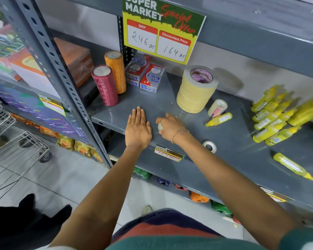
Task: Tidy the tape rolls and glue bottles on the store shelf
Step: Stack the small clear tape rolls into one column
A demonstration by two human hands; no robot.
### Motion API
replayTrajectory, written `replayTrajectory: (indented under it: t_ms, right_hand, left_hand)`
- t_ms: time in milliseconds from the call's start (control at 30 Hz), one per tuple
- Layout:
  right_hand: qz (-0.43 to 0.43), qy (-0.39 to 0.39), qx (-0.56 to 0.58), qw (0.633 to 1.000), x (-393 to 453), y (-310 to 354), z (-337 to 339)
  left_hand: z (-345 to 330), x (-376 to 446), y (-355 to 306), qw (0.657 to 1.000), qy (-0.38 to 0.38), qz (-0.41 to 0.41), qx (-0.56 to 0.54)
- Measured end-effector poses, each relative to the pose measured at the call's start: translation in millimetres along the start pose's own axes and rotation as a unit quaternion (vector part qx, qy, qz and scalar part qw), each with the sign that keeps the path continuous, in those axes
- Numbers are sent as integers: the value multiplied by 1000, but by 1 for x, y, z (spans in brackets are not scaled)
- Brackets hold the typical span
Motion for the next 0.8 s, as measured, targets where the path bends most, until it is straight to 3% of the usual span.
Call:
replayTrajectory:
  t_ms: [233,800]
  right_hand:
    - [-60,-11,8,998,-49,-60,11]
    - [-51,-19,16,998,-48,-51,-9]
  left_hand:
    - [0,0,-1,1000,-4,4,5]
    - [3,-2,-1,1000,4,2,11]
Point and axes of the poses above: each hand's wrist, its own x-axis towards the middle knuckle, its own z-axis out of the back of the hand, y = z × x, the point moved 4 cm from there along x, towards the middle knuckle, and after that the axes turned 3 degrees about x, right-handed, at the moved point
